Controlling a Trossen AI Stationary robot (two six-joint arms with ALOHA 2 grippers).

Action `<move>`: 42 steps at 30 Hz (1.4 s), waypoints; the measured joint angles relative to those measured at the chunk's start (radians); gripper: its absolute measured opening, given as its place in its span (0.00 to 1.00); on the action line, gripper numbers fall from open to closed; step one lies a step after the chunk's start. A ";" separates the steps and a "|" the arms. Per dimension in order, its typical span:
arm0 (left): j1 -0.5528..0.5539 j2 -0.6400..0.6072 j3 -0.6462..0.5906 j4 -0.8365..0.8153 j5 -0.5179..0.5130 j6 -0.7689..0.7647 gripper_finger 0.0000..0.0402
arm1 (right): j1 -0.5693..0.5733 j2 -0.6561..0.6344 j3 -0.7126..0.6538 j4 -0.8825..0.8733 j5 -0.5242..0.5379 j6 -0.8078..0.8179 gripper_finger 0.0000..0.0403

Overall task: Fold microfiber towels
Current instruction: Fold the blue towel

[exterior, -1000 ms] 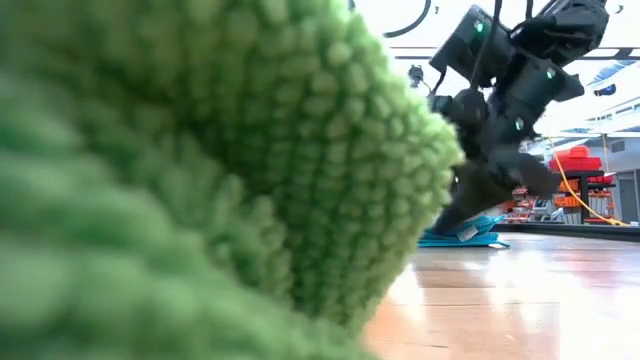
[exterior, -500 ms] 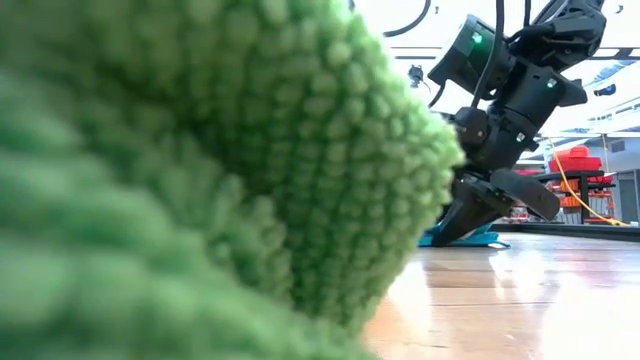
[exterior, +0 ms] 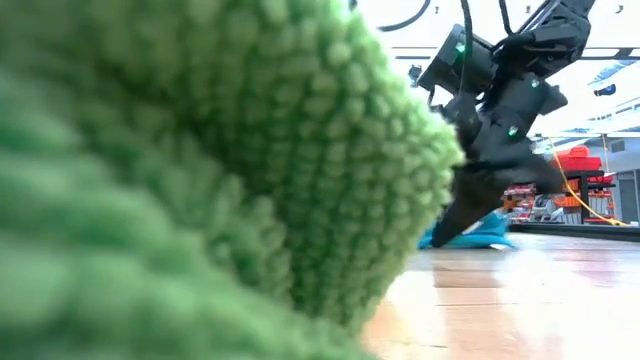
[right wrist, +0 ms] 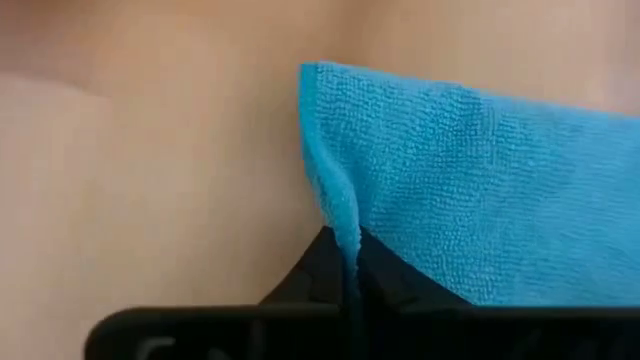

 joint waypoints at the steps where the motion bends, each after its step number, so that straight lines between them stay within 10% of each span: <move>1: 0.000 0.000 0.000 0.005 0.000 -0.003 0.20 | 0.005 0.001 0.006 -0.007 -0.056 0.023 0.02; 7: 0.000 0.000 0.000 0.042 -0.025 -0.026 0.21 | 0.036 0.001 0.056 -0.018 -0.303 0.148 0.02; 30: 0.052 0.016 -0.488 1.240 -0.080 -0.390 0.02 | 0.037 -0.075 0.073 -0.053 -0.255 0.257 0.03; 42: 0.025 0.134 -0.478 1.250 -0.131 -0.469 0.07 | 0.022 -0.072 0.075 -0.045 -0.204 0.363 0.04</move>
